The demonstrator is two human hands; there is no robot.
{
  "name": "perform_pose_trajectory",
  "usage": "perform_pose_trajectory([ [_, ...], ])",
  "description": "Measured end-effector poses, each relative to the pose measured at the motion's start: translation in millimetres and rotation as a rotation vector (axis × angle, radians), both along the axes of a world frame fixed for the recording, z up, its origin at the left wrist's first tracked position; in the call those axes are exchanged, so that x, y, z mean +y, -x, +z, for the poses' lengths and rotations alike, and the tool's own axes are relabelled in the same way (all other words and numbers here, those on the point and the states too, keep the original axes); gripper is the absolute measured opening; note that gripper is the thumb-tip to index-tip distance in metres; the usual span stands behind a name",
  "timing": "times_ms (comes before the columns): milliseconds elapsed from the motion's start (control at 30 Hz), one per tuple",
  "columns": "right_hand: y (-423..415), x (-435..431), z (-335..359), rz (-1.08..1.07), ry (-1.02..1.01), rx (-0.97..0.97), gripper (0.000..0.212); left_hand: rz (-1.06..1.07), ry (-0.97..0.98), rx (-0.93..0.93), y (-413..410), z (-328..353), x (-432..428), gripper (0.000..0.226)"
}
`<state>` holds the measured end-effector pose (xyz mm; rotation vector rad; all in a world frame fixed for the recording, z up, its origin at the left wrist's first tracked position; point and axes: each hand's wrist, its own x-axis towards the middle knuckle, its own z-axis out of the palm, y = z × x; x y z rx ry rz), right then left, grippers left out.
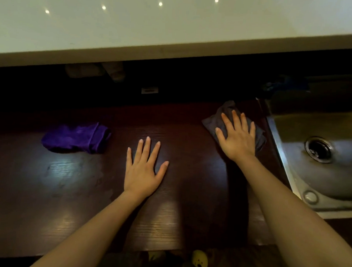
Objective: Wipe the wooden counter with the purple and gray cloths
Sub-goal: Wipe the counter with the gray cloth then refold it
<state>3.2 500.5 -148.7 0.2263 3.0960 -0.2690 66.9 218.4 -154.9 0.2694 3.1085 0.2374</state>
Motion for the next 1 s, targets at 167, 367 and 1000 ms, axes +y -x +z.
perform_pose_trajectory([
  [167, -39.9, 30.2, -0.1, -0.072, -0.005, -0.018, 0.070, -0.005, -0.018, 0.009, -0.8, 0.5, -0.1, 0.066],
  [367, -100.0, 28.3, 2.0, -0.120, 0.009, 0.010, 0.070, -0.010, -0.017, -0.008, -1.2, 1.5, 0.4, 0.068],
  [1000, -218.4, -138.1, 9.1, -0.079, 0.042, -0.069, 0.066, -0.030, -0.041, -0.042, -0.4, 1.5, -1.1, 0.065],
])
